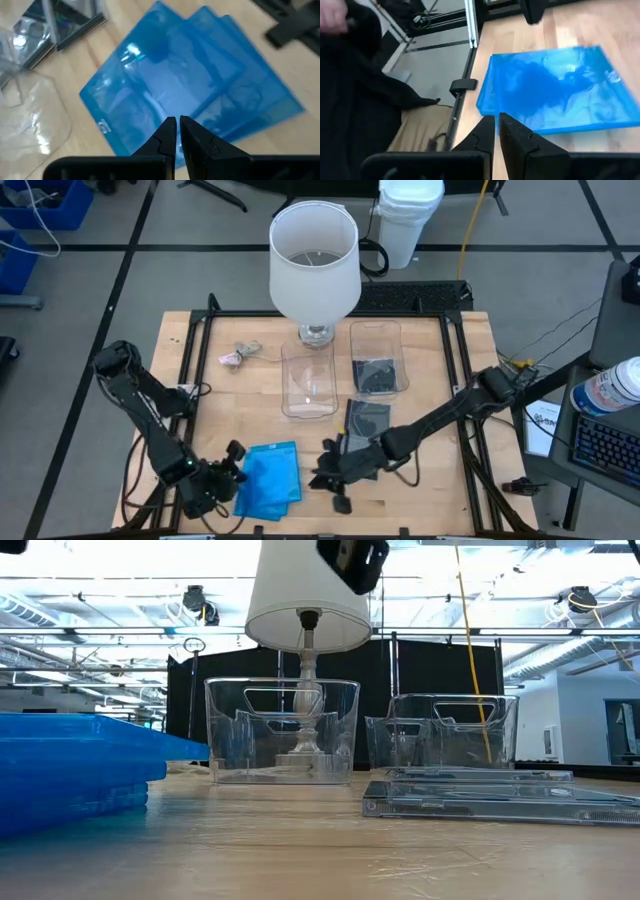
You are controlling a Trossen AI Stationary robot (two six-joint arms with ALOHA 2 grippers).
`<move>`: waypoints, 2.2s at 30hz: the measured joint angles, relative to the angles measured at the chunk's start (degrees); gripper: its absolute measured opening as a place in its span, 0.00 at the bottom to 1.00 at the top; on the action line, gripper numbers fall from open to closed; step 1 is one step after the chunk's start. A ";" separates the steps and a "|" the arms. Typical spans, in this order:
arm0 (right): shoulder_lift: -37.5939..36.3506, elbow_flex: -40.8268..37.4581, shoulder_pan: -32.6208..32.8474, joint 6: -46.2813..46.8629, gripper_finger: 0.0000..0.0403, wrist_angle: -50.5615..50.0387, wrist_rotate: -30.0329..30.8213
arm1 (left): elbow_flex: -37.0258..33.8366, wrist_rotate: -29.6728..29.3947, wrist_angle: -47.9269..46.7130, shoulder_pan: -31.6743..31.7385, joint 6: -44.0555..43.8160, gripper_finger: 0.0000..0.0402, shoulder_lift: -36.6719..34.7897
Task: Pick & place jewel cases by type
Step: Put the blue cd case into the left transparent bin
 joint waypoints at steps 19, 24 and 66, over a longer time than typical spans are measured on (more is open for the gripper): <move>6.48 -4.38 -3.13 39.84 0.61 8.68 1.74 | -0.40 6.97 0.88 -1.71 1.08 0.01 0.66; 7.46 -4.35 -3.00 43.88 0.60 8.21 1.88 | -0.44 6.62 1.25 -1.11 1.15 0.04 2.25; 13.27 -3.73 -3.61 42.90 0.58 15.11 6.10 | -0.46 5.24 5.15 1.47 -1.81 0.01 9.05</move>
